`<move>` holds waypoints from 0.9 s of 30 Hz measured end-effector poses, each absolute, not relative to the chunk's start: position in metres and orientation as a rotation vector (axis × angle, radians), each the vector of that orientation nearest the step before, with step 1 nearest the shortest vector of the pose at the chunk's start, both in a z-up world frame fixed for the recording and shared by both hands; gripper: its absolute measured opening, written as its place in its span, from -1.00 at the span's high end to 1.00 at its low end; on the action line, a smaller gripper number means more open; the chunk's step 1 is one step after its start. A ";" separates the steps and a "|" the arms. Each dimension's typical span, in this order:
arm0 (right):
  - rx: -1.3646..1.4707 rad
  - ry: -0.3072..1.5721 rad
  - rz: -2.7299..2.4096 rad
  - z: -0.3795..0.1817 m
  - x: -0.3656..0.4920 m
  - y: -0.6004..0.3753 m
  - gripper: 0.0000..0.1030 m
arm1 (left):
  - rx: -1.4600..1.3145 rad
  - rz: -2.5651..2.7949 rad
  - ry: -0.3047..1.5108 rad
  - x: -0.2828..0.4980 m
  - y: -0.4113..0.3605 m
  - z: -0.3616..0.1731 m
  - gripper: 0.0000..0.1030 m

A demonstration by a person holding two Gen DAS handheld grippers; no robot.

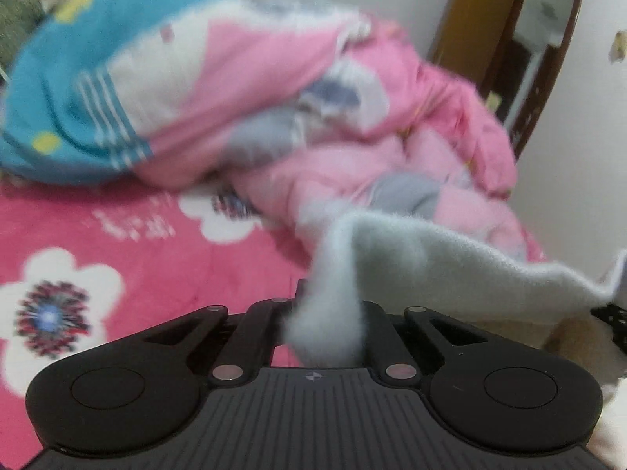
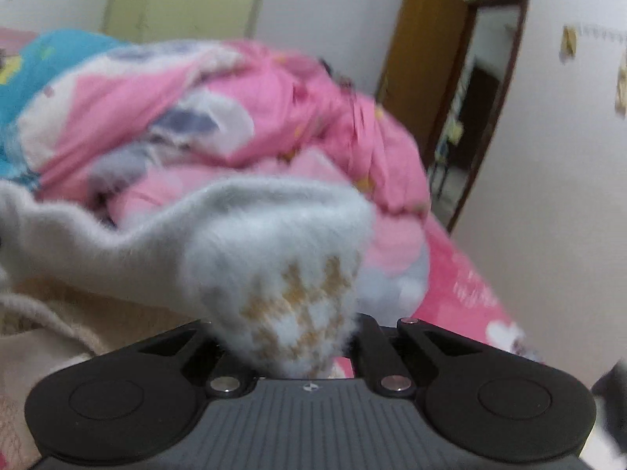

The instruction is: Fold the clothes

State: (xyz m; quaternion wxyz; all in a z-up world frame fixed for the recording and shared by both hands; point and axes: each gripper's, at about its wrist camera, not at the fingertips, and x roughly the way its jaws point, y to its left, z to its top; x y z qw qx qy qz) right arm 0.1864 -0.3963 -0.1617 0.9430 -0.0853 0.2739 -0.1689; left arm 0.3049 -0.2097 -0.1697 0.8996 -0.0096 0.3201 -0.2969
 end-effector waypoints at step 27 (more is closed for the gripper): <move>-0.378 -0.158 -0.335 0.174 -0.113 -0.216 0.94 | -0.174 -0.711 -0.174 0.068 0.054 0.174 0.92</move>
